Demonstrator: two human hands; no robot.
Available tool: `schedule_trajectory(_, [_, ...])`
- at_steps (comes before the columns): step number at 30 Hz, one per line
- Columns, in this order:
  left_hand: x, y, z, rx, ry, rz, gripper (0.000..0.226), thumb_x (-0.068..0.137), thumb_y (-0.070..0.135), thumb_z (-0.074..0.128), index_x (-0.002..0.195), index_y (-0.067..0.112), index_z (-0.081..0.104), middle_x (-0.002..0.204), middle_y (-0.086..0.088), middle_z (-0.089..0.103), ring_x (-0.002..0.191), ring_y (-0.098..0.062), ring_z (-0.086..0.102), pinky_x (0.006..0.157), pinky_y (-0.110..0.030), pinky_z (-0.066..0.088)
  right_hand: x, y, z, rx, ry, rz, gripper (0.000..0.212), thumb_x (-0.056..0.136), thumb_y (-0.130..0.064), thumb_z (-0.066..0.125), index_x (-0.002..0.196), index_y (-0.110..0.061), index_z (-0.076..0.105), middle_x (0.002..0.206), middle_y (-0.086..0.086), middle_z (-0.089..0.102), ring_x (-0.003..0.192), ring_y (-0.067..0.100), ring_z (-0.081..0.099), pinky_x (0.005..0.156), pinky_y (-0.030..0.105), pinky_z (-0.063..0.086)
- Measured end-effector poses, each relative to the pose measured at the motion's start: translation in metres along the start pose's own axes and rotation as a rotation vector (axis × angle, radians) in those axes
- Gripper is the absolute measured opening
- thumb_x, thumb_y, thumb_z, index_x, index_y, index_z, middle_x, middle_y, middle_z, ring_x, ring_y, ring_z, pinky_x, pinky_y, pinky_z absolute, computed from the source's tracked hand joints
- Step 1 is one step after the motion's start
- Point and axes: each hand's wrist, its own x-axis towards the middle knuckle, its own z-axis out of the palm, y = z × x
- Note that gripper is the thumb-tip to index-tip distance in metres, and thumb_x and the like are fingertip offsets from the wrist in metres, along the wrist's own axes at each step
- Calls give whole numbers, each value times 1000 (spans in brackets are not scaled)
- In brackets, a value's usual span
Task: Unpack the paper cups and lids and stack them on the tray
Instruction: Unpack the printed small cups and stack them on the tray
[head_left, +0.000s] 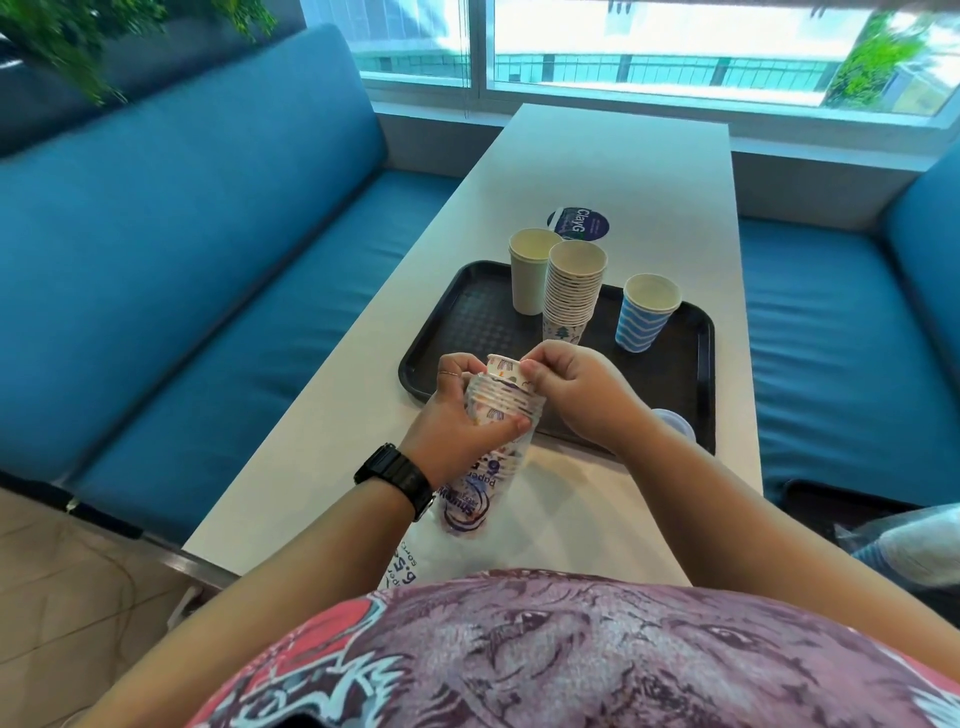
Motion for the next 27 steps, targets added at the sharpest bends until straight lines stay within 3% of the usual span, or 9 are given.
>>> schedule_trajectory(4, [0, 0, 2, 7, 3, 5, 63, 80, 23, 80, 113, 27, 26, 102, 11, 57, 87, -7, 66, 75, -22, 54, 4, 3, -5, 76, 61, 4, 4, 90, -23, 67, 89, -25, 70, 86, -10, 71, 78, 1, 64, 68, 15, 51])
schedule_trajectory(8, [0, -2, 2, 6, 7, 3, 62, 81, 22, 80, 112, 26, 26, 102, 14, 57, 86, -1, 65, 71, -14, 52, 14, -2, -18, 145, 75, -21, 15, 89, -14, 68, 89, -29, 69, 89, -11, 72, 81, 0, 67, 72, 17, 54])
schedule_trajectory(14, [4, -9, 2, -13, -8, -21, 63, 80, 24, 81, 113, 29, 27, 109, 17, 56, 98, -2, 64, 85, -20, 53, 47, -20, -50, 16, 257, -80, 12, 89, -17, 68, 93, -28, 70, 87, -12, 69, 74, -12, 60, 65, 5, 46])
schedule_trajectory(16, [6, -10, 1, -26, 1, -27, 63, 79, 23, 81, 113, 28, 28, 110, 17, 57, 98, -2, 64, 84, -17, 52, 62, -25, -63, -53, 375, -124, 10, 88, -19, 69, 96, -25, 73, 88, -11, 69, 78, -6, 63, 72, 11, 49])
schedule_trajectory(19, [9, -9, 1, -41, 3, -38, 63, 79, 23, 81, 113, 28, 29, 109, 18, 57, 97, 0, 64, 80, -13, 50, 85, -30, -81, -237, 498, -212, 16, 89, -21, 66, 102, -16, 74, 95, -5, 67, 89, 9, 60, 75, 10, 42])
schedule_trajectory(21, [11, -9, 1, -50, 2, -46, 62, 79, 22, 81, 113, 28, 29, 108, 18, 57, 96, 2, 63, 77, -11, 50, 99, -28, -91, -376, 546, -254, 20, 91, -25, 62, 104, -15, 73, 100, 1, 69, 96, 17, 59, 81, 22, 42])
schedule_trajectory(23, [12, -8, 2, -55, 5, -50, 61, 80, 22, 80, 112, 28, 28, 108, 18, 57, 96, 1, 64, 76, -11, 50, 110, -19, -95, -486, 546, -261, 21, 92, -24, 59, 105, -15, 73, 102, 6, 68, 102, 26, 57, 86, 30, 42])
schedule_trajectory(27, [15, -10, 2, -81, 4, -66, 62, 80, 20, 80, 112, 30, 28, 110, 17, 58, 99, -3, 65, 80, -14, 51, 117, 5, -84, -567, 471, -254, 19, 92, -22, 60, 102, -12, 73, 103, 8, 69, 103, 30, 56, 87, 32, 42])
